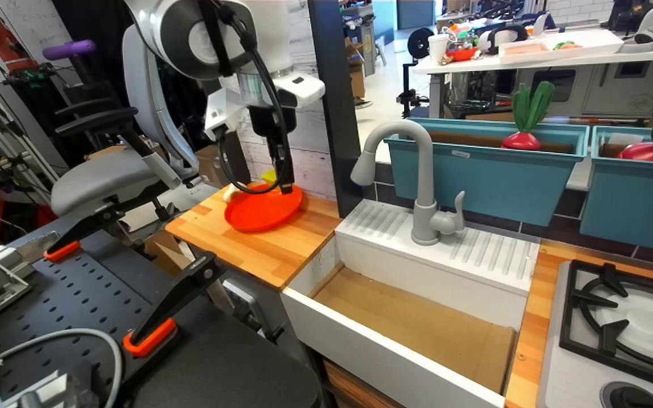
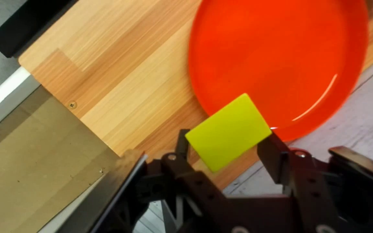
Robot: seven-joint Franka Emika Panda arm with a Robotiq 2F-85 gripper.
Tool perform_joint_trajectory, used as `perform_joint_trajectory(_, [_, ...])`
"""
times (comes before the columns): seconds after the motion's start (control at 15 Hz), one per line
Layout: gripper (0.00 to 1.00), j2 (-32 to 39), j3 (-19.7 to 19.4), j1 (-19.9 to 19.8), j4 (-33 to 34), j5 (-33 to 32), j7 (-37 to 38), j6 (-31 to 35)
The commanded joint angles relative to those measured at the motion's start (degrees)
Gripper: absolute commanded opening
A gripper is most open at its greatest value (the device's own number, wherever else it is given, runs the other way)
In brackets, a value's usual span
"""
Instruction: Put the yellow block on the plate
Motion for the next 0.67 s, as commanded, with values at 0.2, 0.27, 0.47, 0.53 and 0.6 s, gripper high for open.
perform_joint_trajectory(0.2, [0.3,-8.07,4.5,0.31,-6.41,0.94,-2.65,0.03])
perform_joint_trajectory(0.27, [0.3,-7.71,5.08,0.47,-6.07,0.94,-2.81,-0.22])
perform_joint_trajectory(0.47, [0.3,-5.27,5.7,1.64,-4.48,0.53,-2.4,-0.54])
perform_joint_trajectory(0.53, [0.3,-4.42,5.8,1.85,-3.92,0.53,-2.34,-0.64])
perform_joint_trajectory(0.6, [0.3,-3.4,5.81,2.02,-3.21,0.49,-2.28,-0.77])
